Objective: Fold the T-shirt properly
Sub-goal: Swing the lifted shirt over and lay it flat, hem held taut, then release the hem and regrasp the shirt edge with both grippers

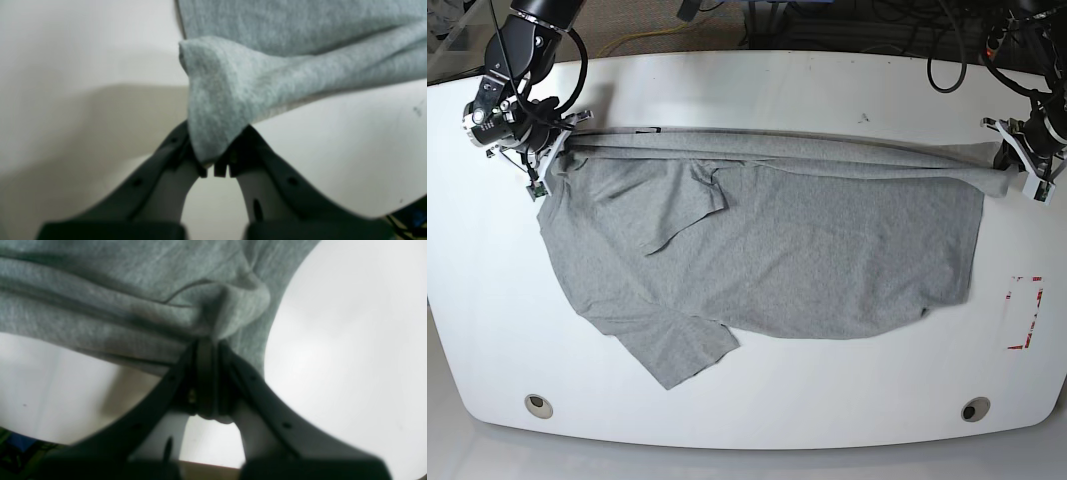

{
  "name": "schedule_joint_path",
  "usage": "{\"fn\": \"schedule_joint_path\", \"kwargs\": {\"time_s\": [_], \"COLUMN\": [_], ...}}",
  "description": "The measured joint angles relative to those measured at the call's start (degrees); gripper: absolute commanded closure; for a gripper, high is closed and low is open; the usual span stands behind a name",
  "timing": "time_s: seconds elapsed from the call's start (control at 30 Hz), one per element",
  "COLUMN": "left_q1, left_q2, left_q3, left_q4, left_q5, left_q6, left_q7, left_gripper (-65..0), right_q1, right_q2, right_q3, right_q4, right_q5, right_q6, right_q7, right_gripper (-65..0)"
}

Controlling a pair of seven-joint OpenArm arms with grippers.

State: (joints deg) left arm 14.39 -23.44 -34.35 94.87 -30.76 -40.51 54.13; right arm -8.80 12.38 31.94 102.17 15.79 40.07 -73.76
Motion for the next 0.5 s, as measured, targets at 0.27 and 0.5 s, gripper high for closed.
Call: {"fn": "schedule_joint_path", "kwargs": {"time_s": [0.27,0.5], "left_q1": [-7.87,-13.31], "left_q2": [-0.52,-0.79], "left_q3": [7.02,10.25], "left_q4": [-1.97,-11.98], "left_q5": [4.39,10.12], "left_q6": [0.09,0.15], "left_q7": [-1.07,0.02], "left_gripper": [-1.0,-36.8], "right_q1": [0.15,1.25], "right_q2": [0.02,0.00], "right_q3": [-0.02,-0.11], "right_q4": [-0.02,-0.24], "right_q5": [-0.52,-0.55], "right_q6": [0.02,0.02], "right_q7": [3.21,3.50], "right_gripper": [0.0,0.0]}}
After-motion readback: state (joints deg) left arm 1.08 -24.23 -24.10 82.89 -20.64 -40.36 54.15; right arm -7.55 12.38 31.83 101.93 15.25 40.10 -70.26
